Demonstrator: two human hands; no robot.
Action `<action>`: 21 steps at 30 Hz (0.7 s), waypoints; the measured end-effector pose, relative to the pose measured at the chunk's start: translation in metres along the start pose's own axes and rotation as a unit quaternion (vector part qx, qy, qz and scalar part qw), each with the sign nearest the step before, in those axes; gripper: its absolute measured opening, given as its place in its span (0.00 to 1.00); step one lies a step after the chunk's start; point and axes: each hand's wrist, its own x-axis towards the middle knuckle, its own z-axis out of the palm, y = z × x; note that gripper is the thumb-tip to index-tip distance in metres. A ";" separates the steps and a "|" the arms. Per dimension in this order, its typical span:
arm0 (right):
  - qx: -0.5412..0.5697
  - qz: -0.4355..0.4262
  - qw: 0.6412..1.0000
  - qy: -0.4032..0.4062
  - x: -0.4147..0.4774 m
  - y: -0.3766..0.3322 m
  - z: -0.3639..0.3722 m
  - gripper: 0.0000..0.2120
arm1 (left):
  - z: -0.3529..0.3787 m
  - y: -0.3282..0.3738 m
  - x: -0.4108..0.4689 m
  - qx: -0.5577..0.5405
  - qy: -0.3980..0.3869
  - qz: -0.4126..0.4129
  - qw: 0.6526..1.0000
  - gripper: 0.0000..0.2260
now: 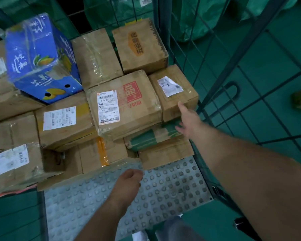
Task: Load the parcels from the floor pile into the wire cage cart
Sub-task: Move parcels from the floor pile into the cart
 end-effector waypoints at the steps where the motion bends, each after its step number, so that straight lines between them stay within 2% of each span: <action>1: -0.025 0.018 0.999 -0.010 0.006 -0.005 0.008 0.27 | -0.002 0.002 0.001 0.000 0.004 0.006 1.000 0.06; 2: -0.031 0.038 0.999 -0.024 0.010 -0.008 0.013 0.29 | -0.004 0.005 0.001 -0.001 0.007 0.010 1.000 0.06; 4: -0.038 0.066 0.996 -0.047 0.007 -0.007 0.020 0.26 | -0.009 0.007 -0.001 -0.005 0.013 0.015 1.000 0.06; 7: -0.097 0.060 0.993 -0.042 -0.006 0.016 0.013 0.23 | -0.016 0.006 -0.009 -0.005 0.023 0.025 0.999 0.07; 9: -0.125 0.033 0.991 -0.040 -0.014 0.046 0.004 0.25 | -0.019 -0.001 -0.017 -0.006 0.028 0.031 0.999 0.07; 11: -0.172 0.017 0.983 -0.054 -0.029 0.083 -0.007 0.21 | -0.021 -0.012 -0.026 -0.012 0.029 0.032 0.999 0.07; 14: -0.221 0.068 0.970 -0.076 -0.070 0.143 -0.028 0.20 | -0.021 -0.030 -0.046 -0.018 0.008 0.024 1.000 0.07; 17: -0.170 0.123 0.975 -0.076 -0.124 0.188 -0.047 0.16 | -0.018 -0.049 -0.070 -0.007 -0.008 0.037 0.999 0.07; 21: -0.017 0.117 0.992 -0.054 -0.198 0.238 -0.079 0.13 | -0.013 -0.086 -0.103 0.015 -0.058 0.056 0.997 0.10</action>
